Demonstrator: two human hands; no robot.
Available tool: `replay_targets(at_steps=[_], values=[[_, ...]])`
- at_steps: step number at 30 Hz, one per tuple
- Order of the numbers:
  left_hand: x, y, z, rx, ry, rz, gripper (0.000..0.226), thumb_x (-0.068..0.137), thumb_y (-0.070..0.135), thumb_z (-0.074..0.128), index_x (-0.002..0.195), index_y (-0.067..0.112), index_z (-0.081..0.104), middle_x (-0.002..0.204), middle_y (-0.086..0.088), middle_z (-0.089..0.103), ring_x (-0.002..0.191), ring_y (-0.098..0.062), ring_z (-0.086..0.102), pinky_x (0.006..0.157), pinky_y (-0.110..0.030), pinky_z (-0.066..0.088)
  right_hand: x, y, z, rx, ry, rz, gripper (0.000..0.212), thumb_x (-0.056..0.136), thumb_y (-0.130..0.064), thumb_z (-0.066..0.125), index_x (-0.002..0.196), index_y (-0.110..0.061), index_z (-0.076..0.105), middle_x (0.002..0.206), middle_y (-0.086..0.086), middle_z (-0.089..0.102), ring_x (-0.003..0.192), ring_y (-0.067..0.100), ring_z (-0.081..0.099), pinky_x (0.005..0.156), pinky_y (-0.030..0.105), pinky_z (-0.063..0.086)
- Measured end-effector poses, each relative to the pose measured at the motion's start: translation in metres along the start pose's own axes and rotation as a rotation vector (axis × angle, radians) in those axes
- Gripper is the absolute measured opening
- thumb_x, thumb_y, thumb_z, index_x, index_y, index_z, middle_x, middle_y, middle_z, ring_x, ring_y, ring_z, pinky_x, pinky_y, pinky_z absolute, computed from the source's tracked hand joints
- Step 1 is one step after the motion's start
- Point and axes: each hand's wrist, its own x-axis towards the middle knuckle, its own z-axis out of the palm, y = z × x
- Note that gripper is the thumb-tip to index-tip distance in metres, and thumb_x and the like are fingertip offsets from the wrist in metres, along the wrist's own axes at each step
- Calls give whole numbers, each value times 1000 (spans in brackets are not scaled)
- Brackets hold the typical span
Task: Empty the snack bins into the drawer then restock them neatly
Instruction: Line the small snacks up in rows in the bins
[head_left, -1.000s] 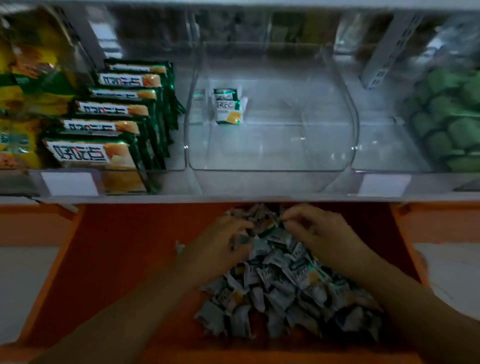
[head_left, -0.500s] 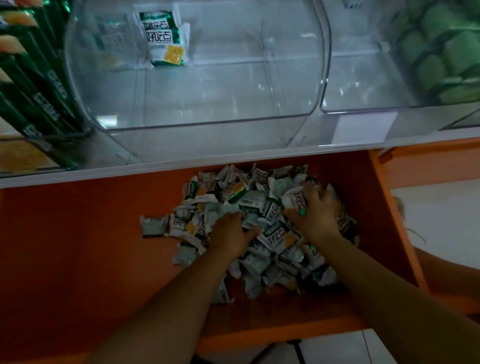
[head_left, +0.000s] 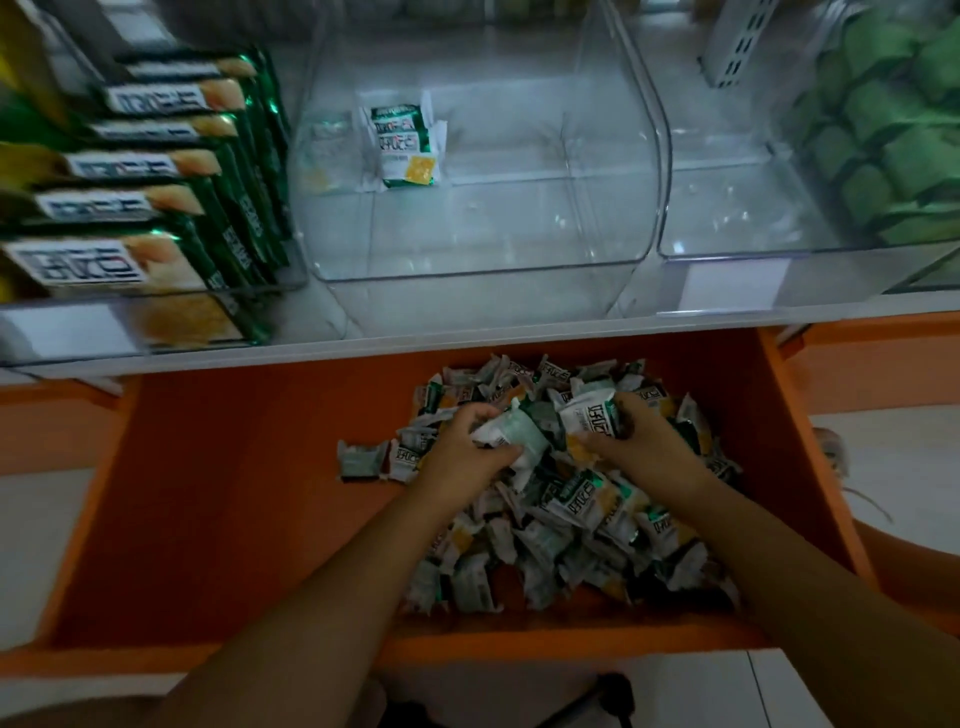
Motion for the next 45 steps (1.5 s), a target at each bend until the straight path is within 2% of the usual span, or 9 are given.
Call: replay_targets(at_steps=[6, 12, 17, 25, 31, 34, 38, 42, 45], values=[[-59, 58, -54, -89, 54, 130, 34, 78, 33, 78, 107, 36, 61, 104, 3, 71, 93, -18, 70, 89, -47, 56, -41, -85, 4, 166, 44, -255, 30, 82, -24, 75, 106, -21, 56, 105, -2, 67, 82, 6, 67, 59, 17, 53], [-108, 104, -111, -103, 204, 265, 13, 93, 36, 62, 87, 43, 54, 88, 29, 64, 76, 10, 60, 73, -16, 50, -64, -174, 8, 91, 55, -539, 22, 88, -28, 67, 107, -39, 61, 93, -21, 66, 68, -1, 63, 58, 13, 50], [-107, 125, -160, -117, 383, 344, 7, 96, 34, 58, 101, 38, 59, 89, 26, 64, 83, 4, 60, 66, -16, 44, -15, -239, 11, 131, 134, -619, 24, 86, -19, 71, 104, -26, 55, 102, -10, 62, 75, 8, 63, 61, 21, 55], [-74, 129, -207, 26, 471, 383, 74, 91, 54, 54, 150, 15, 30, 150, 2, 40, 135, -22, 40, 109, -46, 37, 127, -269, 28, -392, 135, -452, 36, 79, -16, 78, 110, -16, 59, 114, 6, 57, 84, 16, 54, 51, 9, 39], [-64, 122, -220, -1, 521, 407, 69, 89, 55, 55, 137, 8, 41, 103, -7, 52, 88, -20, 52, 73, -36, 40, 166, -273, 42, -479, 168, -415, 49, 81, -25, 76, 126, -20, 58, 125, 14, 48, 88, 24, 56, 73, 25, 44], [-63, 127, -217, -34, 515, 386, 69, 89, 51, 55, 137, 5, 40, 129, -18, 51, 110, -34, 54, 80, -47, 43, 170, -278, 41, -428, 169, -393, 53, 80, -19, 77, 125, -14, 49, 110, 9, 52, 77, 20, 56, 55, 23, 43], [-65, 130, -215, -37, 544, 376, 26, 94, 39, 57, 85, 17, 49, 78, 17, 61, 70, 13, 57, 61, -12, 43, 172, -273, 50, -351, 211, -422, 50, 83, -18, 74, 119, -13, 41, 103, 10, 58, 81, 24, 58, 59, 31, 48], [-64, 133, -212, -27, 520, 356, 74, 91, 47, 57, 134, -7, 30, 138, -30, 32, 124, -43, 38, 95, -53, 42, 171, -271, 52, -404, 184, -415, 50, 85, -28, 71, 125, -16, 41, 118, 16, 56, 94, 27, 56, 77, 35, 48], [-68, 140, -205, -93, 476, 342, 69, 86, 52, 58, 136, 8, 42, 141, -20, 39, 126, -37, 44, 96, -54, 43, 156, -273, 42, -429, 223, -419, 64, 84, -36, 70, 138, -24, 38, 129, 17, 45, 113, 33, 50, 94, 42, 48]])
